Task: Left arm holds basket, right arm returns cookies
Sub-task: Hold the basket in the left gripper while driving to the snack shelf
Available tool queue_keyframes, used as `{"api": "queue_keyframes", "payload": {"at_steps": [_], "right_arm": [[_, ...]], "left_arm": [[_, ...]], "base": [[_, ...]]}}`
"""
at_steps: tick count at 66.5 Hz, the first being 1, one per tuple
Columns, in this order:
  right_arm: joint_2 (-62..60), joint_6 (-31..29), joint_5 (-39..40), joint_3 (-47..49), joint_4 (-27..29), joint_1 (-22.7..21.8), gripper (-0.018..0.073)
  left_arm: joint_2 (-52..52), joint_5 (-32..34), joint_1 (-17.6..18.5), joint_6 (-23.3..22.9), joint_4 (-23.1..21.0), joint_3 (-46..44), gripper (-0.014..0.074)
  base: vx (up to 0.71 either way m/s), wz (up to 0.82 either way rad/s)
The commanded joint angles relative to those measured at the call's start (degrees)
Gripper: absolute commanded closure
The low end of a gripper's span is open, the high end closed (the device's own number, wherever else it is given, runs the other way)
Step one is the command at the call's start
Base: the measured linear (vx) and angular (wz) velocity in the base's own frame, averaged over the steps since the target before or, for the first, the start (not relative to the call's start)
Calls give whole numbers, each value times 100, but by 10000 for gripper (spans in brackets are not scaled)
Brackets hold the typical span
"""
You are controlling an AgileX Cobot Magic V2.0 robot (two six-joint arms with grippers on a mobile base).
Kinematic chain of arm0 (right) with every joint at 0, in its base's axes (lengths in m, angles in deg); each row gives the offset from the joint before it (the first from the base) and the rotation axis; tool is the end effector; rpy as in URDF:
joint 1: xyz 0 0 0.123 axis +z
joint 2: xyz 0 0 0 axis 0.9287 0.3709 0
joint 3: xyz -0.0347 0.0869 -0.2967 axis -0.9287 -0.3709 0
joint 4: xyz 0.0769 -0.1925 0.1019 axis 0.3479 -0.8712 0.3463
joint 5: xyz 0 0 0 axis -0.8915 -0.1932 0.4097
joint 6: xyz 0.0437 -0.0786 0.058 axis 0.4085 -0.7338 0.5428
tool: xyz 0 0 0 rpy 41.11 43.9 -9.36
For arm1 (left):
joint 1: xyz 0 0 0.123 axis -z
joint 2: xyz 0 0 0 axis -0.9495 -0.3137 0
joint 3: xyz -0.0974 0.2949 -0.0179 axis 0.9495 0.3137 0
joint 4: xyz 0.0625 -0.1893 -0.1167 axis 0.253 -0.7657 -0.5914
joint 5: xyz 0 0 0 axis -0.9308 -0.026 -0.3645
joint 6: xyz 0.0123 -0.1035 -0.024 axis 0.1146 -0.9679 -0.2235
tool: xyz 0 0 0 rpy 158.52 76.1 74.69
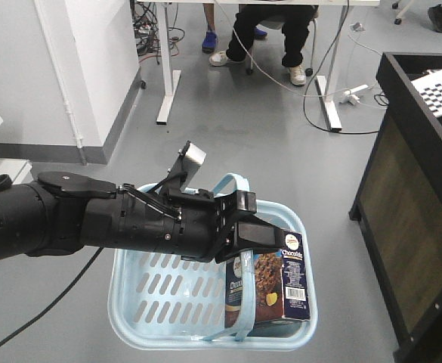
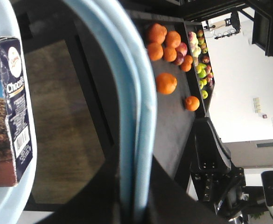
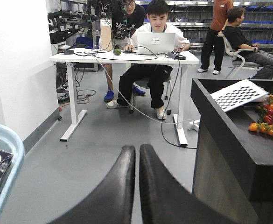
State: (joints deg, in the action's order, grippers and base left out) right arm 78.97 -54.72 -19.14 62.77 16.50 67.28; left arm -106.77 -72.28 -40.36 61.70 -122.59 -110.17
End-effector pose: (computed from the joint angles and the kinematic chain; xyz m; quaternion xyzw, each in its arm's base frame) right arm 0.0253 -0.0019 0.1965 0.0074 0.7120 -0.0140 0.7020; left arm 0.2535 -0.2453 0.2876 0.0531 0.8079 -0.5725 0.1293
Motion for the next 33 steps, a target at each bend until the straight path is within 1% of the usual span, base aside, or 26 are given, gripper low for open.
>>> {"api": "queue_keyframes", "payload": {"at_steps": [1,20,27,33], "right_arm": [[-71,3,416,-103,-62,-22,565],[-71,3,416,-103,-62,-22,565],[-71,3,416,-103,-62,-22,565],[-71,3,416,-103,-62,-22,565]], "left_arm": [[301,-311,15,41,-625,-166,599],[301,-311,15,41,-625,-166,599],[301,-311,15,41,-625,-166,599],[301,-311,15,41,-625,-166,599]], "base": [[30,9],[29,13],[28,30],[27,47]]}}
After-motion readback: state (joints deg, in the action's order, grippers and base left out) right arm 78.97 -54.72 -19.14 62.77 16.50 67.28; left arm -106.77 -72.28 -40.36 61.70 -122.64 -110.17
